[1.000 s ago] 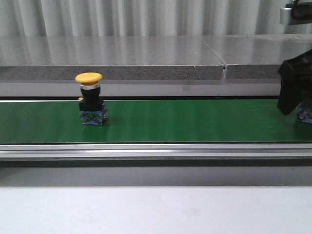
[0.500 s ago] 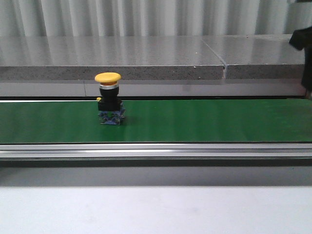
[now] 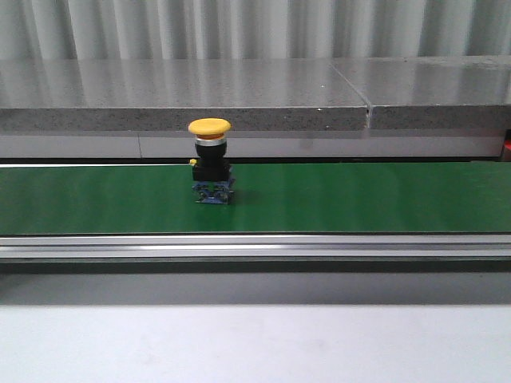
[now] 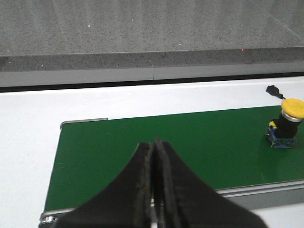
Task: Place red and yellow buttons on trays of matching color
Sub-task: 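Carry the red push-button into the red tray and open the right gripper, then grasp the yellow push-button at the belt end with the right gripper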
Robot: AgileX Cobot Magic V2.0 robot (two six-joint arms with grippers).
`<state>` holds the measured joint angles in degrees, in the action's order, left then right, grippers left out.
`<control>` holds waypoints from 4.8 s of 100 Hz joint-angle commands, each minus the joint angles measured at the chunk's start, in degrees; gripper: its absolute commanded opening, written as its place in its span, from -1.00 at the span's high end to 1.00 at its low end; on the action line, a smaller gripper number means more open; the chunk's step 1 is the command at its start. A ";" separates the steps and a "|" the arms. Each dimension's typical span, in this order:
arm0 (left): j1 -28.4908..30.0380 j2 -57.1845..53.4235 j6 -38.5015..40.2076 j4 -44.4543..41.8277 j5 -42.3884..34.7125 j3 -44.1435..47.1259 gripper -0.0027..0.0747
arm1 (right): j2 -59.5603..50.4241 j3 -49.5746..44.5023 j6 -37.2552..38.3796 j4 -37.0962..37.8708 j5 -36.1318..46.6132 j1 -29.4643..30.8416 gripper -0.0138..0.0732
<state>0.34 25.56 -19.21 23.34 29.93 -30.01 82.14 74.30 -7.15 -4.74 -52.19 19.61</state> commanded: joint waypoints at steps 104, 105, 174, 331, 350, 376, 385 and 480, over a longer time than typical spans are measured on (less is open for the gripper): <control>-0.46 0.35 0.04 1.46 -4.19 -1.49 0.98 | 37.57 42.29 -0.27 -7.43 -3.34 14.17 0.42; -0.46 0.35 0.04 1.46 -4.19 -1.49 0.98 | 37.66 42.29 -0.27 -7.43 -3.26 14.26 0.42; -0.46 0.35 0.04 1.46 -4.19 -1.49 0.98 | 42.67 43.59 -1.40 -9.52 2.85 14.91 0.42; -0.46 0.35 0.04 1.46 -4.19 -1.49 0.98 | 48.09 43.59 -4.28 -11.98 2.88 14.26 0.41; -0.46 0.35 0.04 1.46 -4.19 -1.49 0.98 | 48.10 43.59 -4.28 -11.98 3.01 14.26 0.36; -0.46 0.35 0.04 1.46 -4.19 -1.49 0.98 | 48.10 43.59 -4.28 -11.98 3.35 14.26 -0.31; -0.46 0.35 0.04 1.46 -4.19 -1.49 0.98 | 48.10 43.90 -4.28 -11.98 3.73 14.26 -0.50; -0.46 0.35 0.04 1.46 -4.19 -1.49 0.98 | 31.70 46.12 -10.92 -16.88 -7.53 13.88 -0.53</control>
<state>0.34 25.56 -19.21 23.48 29.93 -30.01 120.74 120.40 -16.09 -19.16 -59.23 33.58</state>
